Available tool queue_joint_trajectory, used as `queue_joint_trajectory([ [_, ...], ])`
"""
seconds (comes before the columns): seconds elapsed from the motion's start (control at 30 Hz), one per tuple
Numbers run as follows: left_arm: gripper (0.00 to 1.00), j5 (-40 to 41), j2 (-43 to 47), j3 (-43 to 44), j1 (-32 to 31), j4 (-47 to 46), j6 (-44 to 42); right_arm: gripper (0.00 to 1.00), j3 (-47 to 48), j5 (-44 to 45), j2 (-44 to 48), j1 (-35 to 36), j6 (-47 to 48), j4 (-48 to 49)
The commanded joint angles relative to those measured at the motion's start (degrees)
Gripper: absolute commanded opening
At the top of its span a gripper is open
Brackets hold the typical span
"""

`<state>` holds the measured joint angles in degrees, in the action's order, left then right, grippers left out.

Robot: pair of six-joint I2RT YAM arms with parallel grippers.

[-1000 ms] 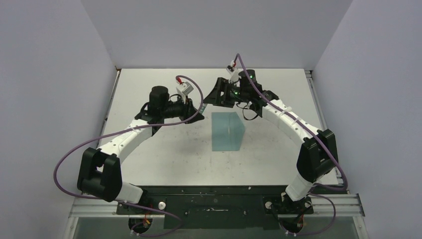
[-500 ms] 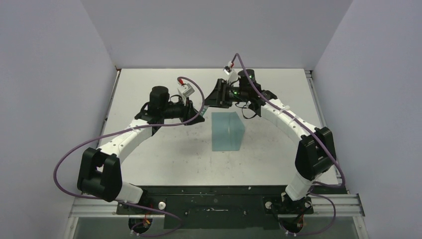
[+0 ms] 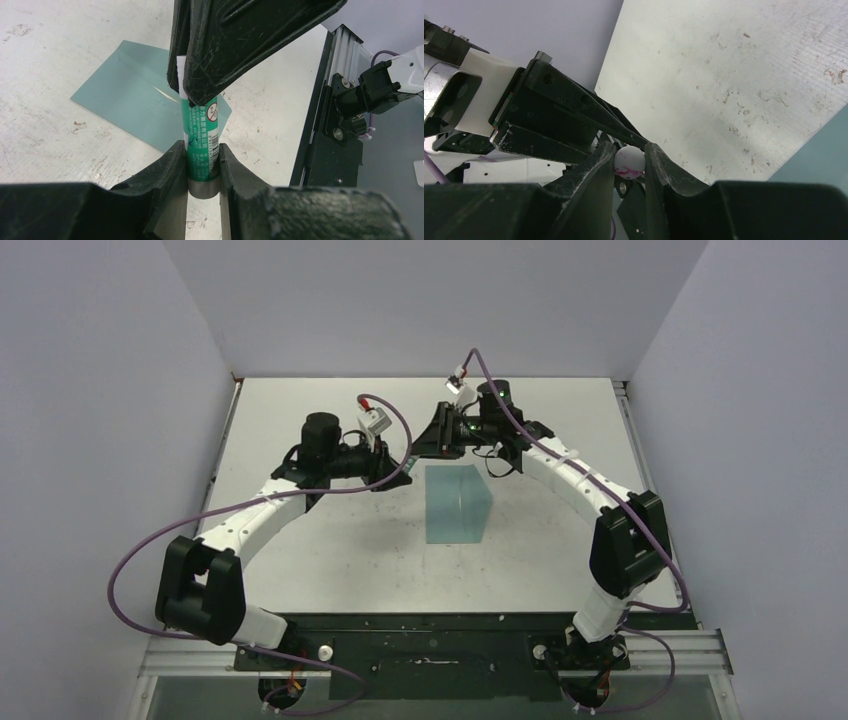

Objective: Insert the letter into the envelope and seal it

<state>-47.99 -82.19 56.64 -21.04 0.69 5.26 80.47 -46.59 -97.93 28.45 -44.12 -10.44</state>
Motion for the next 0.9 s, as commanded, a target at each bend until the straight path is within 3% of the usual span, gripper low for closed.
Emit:
queue_joint_trajectory([
  [0.0,0.00,-1.01,0.41,1.83,-0.01,2.35,-2.39,0.05,3.45,0.46,0.97,-3.87,1.90,0.83],
  [0.2,0.00,-1.23,1.64,-1.14,0.25,4.34,-3.36,0.05,6.04,-3.57,2.13,-10.87,0.80,0.56],
  [0.37,0.00,-2.39,2.56,-2.74,0.65,3.81,-3.06,0.05,2.77,-7.97,3.95,-17.46,-8.04,9.14],
  [0.53,0.00,-2.78,2.19,-2.30,0.65,3.20,-2.64,0.05,3.56,-6.70,3.58,-18.86,-7.12,5.84],
  [0.67,0.00,-1.24,2.43,-2.48,0.60,0.41,0.56,0.05,11.08,15.53,2.04,-17.37,13.36,-20.08],
  [0.77,0.00,0.40,3.26,-3.03,0.65,-5.41,4.39,0.05,5.42,37.41,3.90,-16.65,18.90,-23.30],
  [0.87,0.00,2.83,4.46,-2.88,0.78,-7.47,6.60,0.05,-2.88,53.09,5.98,-16.30,21.34,-20.53],
])
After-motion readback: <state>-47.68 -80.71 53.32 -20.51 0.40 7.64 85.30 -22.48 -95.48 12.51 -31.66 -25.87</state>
